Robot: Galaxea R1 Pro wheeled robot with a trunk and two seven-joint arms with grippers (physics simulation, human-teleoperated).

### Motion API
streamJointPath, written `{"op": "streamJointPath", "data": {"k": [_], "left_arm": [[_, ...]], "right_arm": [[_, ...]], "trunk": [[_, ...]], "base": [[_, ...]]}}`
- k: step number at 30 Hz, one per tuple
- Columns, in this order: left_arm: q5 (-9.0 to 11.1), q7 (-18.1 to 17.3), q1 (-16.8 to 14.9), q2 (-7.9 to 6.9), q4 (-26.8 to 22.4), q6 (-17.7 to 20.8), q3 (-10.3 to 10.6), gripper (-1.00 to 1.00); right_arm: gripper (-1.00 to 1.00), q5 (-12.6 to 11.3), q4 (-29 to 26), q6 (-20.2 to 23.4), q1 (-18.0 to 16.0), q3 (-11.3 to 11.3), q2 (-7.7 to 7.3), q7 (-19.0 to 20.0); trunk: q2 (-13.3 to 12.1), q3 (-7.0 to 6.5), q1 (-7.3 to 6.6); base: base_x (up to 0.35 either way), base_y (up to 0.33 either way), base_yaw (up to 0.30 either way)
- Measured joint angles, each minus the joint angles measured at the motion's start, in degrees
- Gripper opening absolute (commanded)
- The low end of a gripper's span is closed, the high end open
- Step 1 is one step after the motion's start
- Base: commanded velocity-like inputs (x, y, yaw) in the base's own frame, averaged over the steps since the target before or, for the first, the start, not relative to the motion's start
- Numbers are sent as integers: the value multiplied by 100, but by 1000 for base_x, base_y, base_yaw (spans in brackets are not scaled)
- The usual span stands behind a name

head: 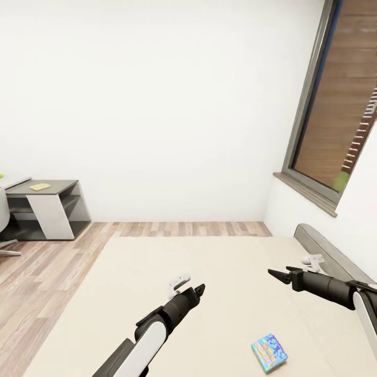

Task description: Put all the toys in the child's room - the three board games (two on the bed and one on the table), the two jigsaw puzzles on the table, and the tennis ball on the table - inside the toy box on the table in the child's room.

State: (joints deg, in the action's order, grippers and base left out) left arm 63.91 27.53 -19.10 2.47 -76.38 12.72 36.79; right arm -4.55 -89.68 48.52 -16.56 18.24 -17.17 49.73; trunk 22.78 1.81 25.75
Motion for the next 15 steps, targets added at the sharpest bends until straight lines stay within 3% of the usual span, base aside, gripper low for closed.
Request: {"op": "streamJointPath", "data": {"k": [15], "left_arm": [[-1, 1, 0, -1, 1, 0, 1, 100]], "right_arm": [[100, 0, 1, -1, 1, 2, 2, 1]], "trunk": [[0, -1, 0]], "base": [[0, -305, 8]]}}
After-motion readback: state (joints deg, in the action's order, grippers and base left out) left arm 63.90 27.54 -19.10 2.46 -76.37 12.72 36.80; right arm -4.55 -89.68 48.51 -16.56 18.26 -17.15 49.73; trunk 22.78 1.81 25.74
